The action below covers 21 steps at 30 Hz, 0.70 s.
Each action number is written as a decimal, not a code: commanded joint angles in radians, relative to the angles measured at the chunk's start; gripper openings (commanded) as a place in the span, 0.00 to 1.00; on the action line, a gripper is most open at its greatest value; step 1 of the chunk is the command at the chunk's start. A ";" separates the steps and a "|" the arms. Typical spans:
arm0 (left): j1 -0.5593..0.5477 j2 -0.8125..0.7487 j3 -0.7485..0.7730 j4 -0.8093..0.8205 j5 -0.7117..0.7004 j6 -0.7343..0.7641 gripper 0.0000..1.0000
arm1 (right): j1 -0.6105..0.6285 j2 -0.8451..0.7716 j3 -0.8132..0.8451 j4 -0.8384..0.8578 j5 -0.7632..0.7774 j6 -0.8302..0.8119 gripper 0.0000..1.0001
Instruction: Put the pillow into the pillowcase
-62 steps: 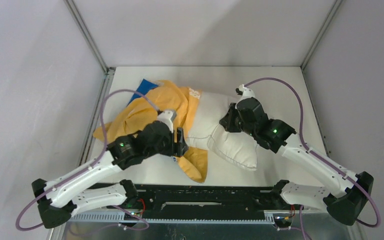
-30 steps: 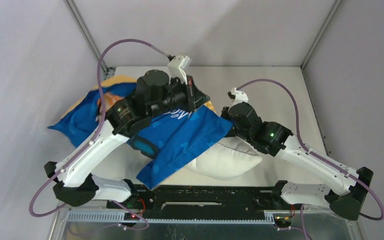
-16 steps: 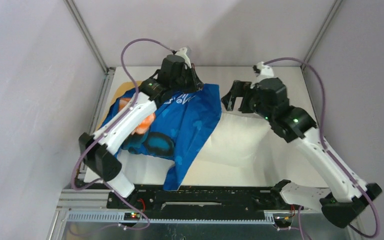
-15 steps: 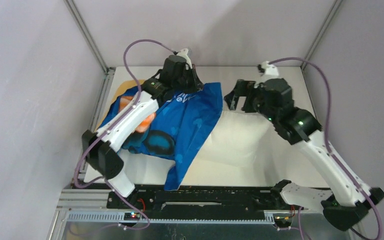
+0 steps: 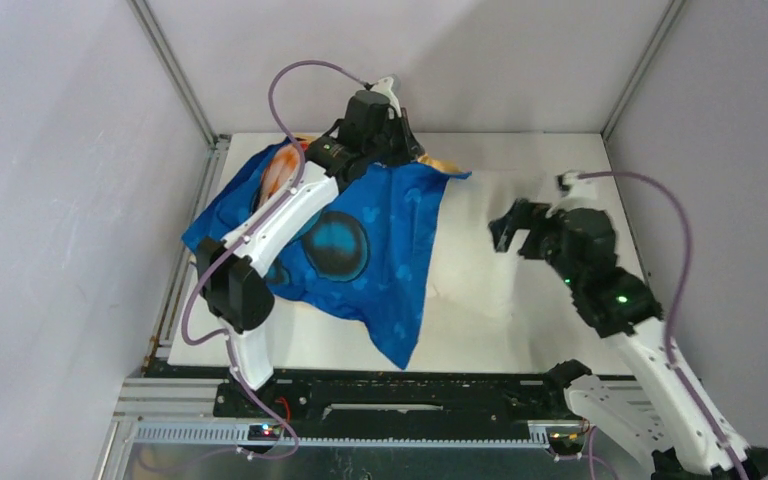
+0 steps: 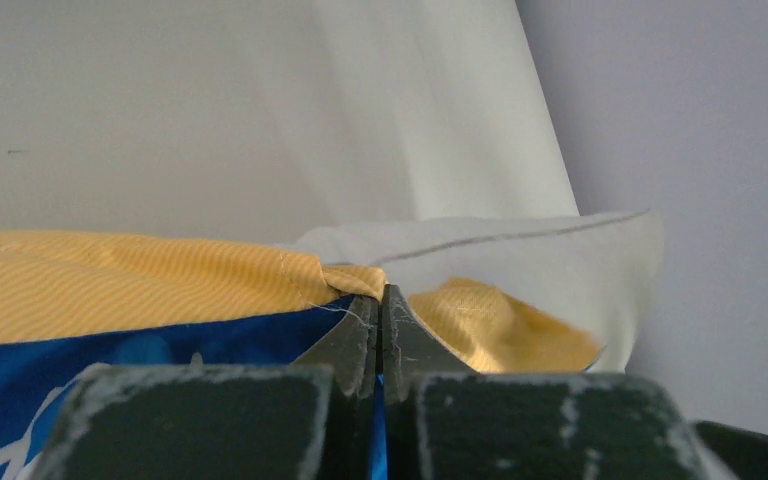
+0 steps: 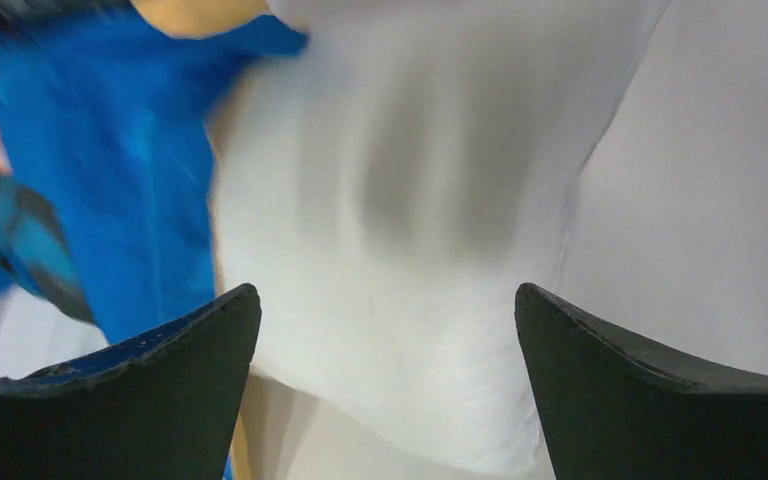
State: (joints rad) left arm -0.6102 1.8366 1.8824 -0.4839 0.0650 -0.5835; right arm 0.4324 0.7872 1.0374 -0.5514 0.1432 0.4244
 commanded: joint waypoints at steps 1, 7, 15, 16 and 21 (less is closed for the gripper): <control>-0.009 0.046 0.085 0.055 0.076 0.029 0.00 | -0.004 0.038 -0.226 0.153 -0.119 0.061 1.00; -0.036 0.088 0.219 -0.048 0.017 0.066 0.38 | -0.043 0.267 -0.314 0.296 -0.197 0.149 0.95; -0.118 -0.135 -0.006 -0.167 -0.325 0.164 0.84 | -0.052 0.262 -0.324 0.310 -0.232 0.188 0.96; -0.127 -0.157 -0.048 -0.171 -0.353 0.167 0.85 | -0.057 0.259 -0.324 0.310 -0.237 0.192 0.96; -0.150 -0.182 -0.188 -0.173 -0.413 0.170 0.91 | -0.103 0.233 -0.323 0.304 -0.264 0.216 0.97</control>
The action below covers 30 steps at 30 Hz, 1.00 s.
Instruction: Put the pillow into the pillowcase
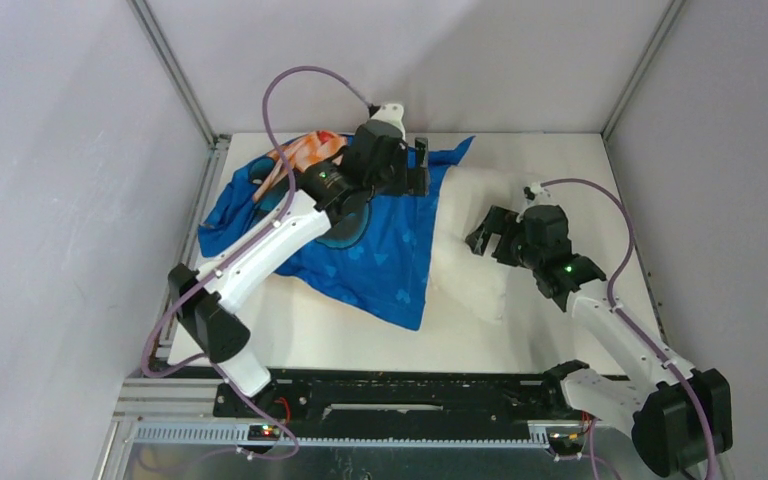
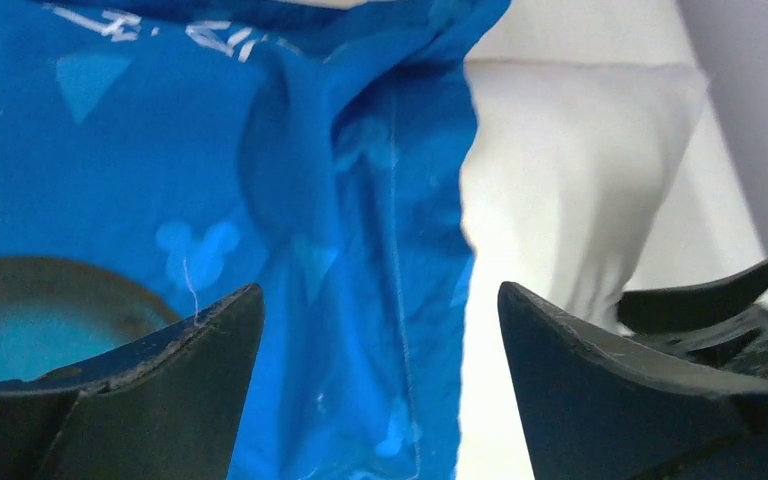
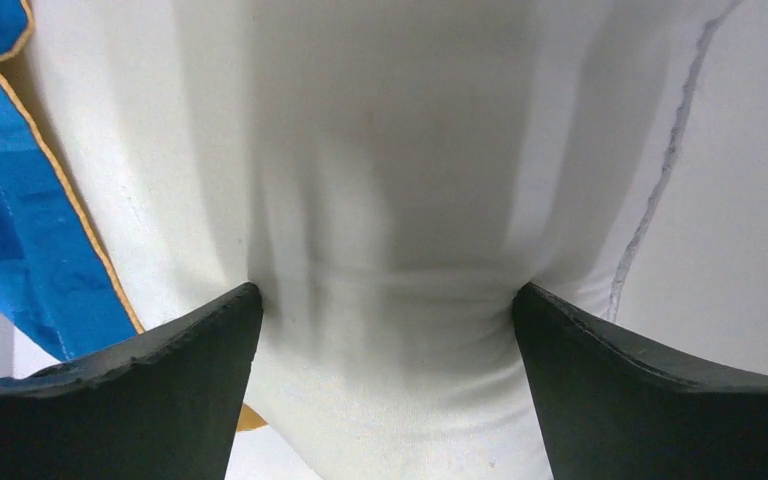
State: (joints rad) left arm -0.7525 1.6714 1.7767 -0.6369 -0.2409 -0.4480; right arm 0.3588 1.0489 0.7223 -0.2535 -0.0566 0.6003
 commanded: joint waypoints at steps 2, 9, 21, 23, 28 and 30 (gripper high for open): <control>-0.019 -0.001 -0.093 -0.026 -0.112 0.044 0.92 | -0.058 -0.048 -0.007 0.003 -0.081 0.041 0.98; -0.025 0.110 -0.086 -0.015 -0.090 0.056 0.89 | -0.172 -0.076 -0.007 -0.031 -0.140 0.019 1.00; -0.055 0.190 0.210 -0.124 -0.091 0.148 0.00 | -0.195 0.200 -0.005 0.220 -0.365 0.079 0.85; -0.097 0.202 0.346 -0.166 -0.011 0.138 0.00 | -0.168 0.207 0.025 0.275 -0.388 0.130 0.52; -0.182 0.227 0.556 -0.078 0.398 -0.046 0.00 | -0.094 0.181 0.183 0.261 -0.401 0.196 0.00; -0.174 0.203 0.535 -0.033 0.428 -0.109 0.00 | -0.071 0.133 0.237 0.213 -0.368 0.202 0.00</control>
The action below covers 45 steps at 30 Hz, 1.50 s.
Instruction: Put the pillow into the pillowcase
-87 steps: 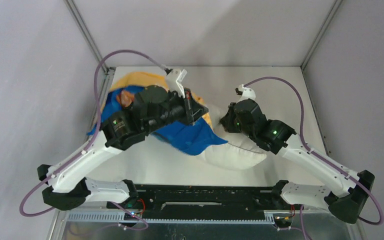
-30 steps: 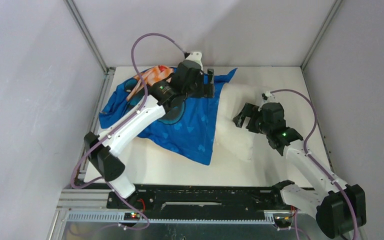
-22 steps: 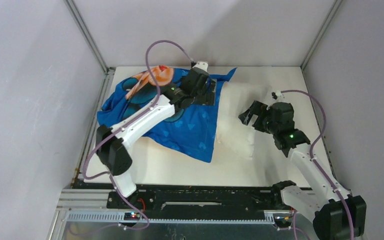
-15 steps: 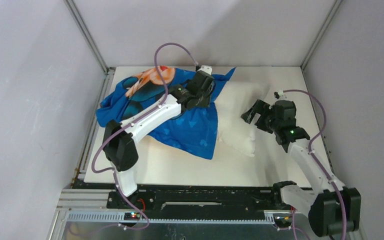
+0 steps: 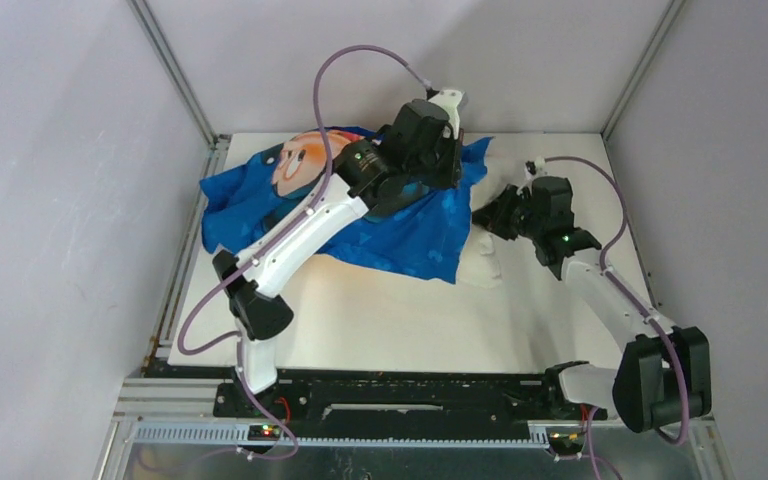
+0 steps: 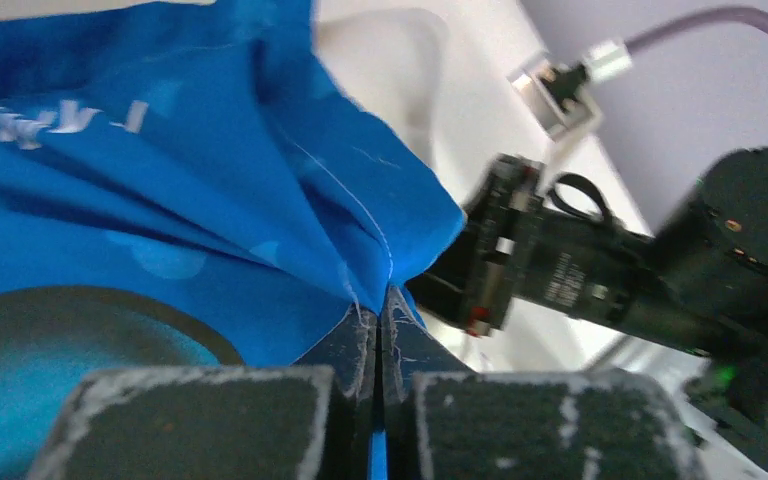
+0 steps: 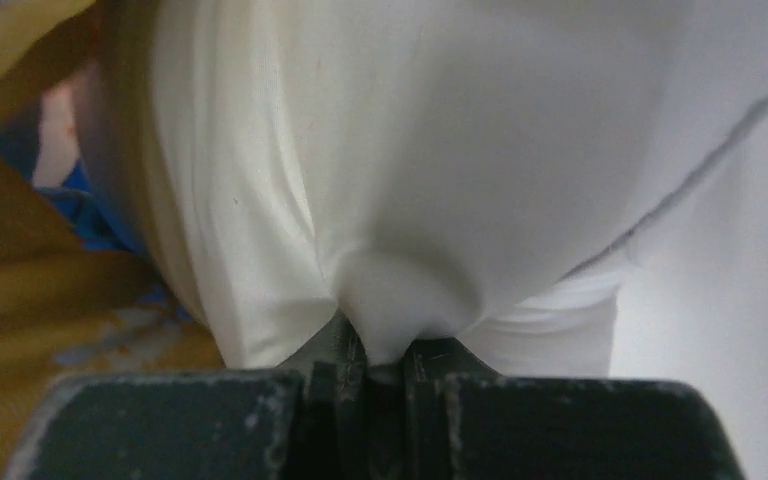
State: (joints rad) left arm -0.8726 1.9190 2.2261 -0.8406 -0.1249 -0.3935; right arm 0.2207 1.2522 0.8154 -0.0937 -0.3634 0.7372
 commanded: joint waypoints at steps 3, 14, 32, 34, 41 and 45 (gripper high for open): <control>0.009 -0.129 -0.100 0.284 0.295 -0.243 0.00 | 0.086 -0.158 0.197 0.002 -0.012 0.062 0.00; -0.030 -0.021 0.324 0.508 0.567 -0.482 0.00 | 0.241 -0.066 0.139 -0.004 0.178 0.018 0.00; -0.066 -0.022 0.370 0.732 0.550 -0.482 0.00 | -0.108 -0.273 1.020 -0.379 0.084 -0.149 0.00; -0.071 -0.035 0.376 0.751 0.525 -0.482 0.00 | -0.108 -0.200 1.186 -0.442 0.041 -0.174 0.00; 0.012 -0.230 0.089 0.559 0.294 -0.440 0.00 | 0.211 0.098 1.497 -0.711 0.214 -0.333 0.00; 0.131 -0.360 -0.314 0.563 0.257 -0.465 0.00 | 0.345 0.184 1.240 -0.706 0.273 -0.300 0.00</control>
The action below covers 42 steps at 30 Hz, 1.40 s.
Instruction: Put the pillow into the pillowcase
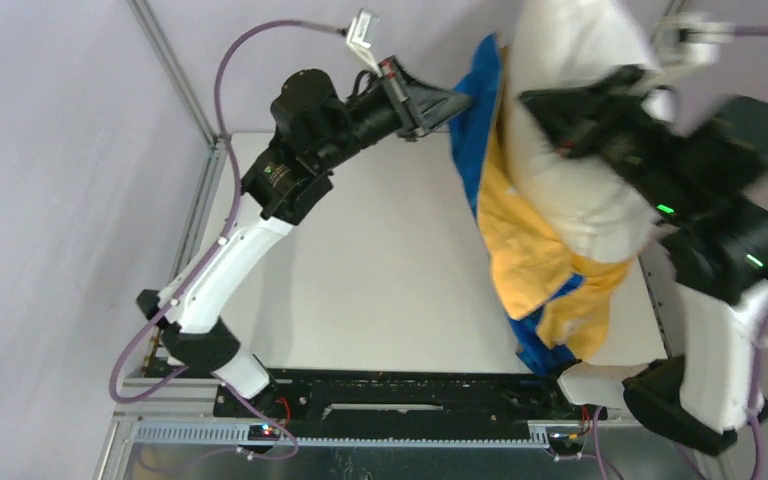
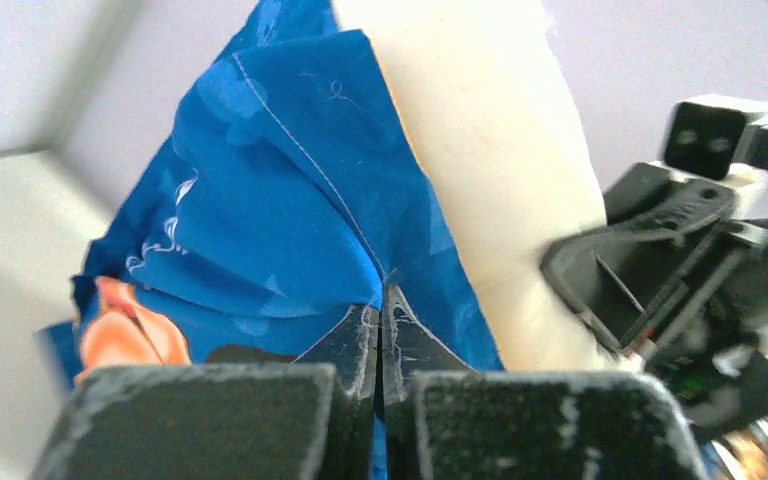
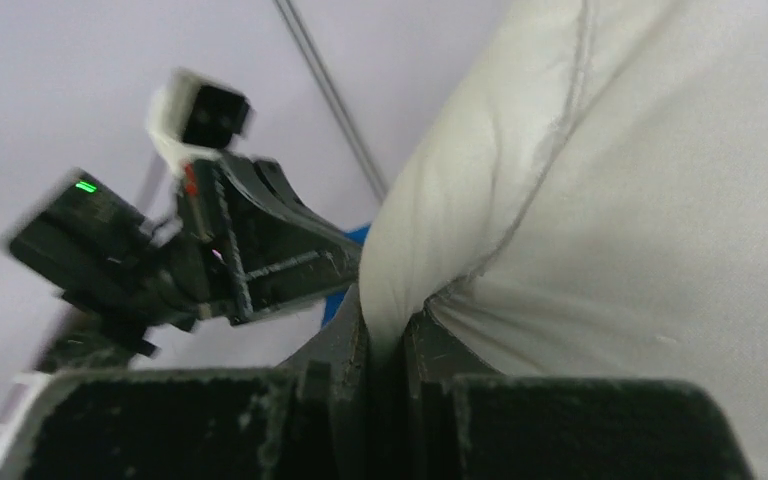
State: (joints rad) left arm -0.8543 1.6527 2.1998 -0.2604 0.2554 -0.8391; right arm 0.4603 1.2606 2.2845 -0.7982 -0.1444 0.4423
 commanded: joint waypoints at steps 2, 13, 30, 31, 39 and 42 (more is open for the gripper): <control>0.180 -0.156 -0.514 0.042 -0.072 -0.036 0.00 | 0.149 0.199 -0.368 0.058 0.073 0.010 0.00; 0.399 -0.268 -1.170 0.187 0.025 0.055 0.00 | 0.366 0.379 -0.297 0.037 0.080 -0.033 0.16; 0.397 -0.208 -1.458 0.394 0.022 0.021 0.00 | 0.110 0.090 -0.598 -0.160 0.448 -0.101 0.55; 0.397 -0.205 -1.459 0.396 0.023 0.021 0.00 | 0.090 0.090 -0.621 -0.154 0.455 -0.106 0.53; 0.397 -0.205 -1.459 0.397 0.030 0.027 0.00 | 0.041 0.177 -0.654 -0.131 0.611 -0.144 0.48; 0.397 -0.210 -1.461 0.393 0.031 0.032 0.00 | 0.023 0.210 -0.646 -0.117 0.648 -0.155 0.48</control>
State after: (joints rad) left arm -0.4530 1.4548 0.7467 0.0669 0.2661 -0.8223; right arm 0.5011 1.4536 1.6119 -0.9539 0.3931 0.3172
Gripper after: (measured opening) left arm 0.005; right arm 0.486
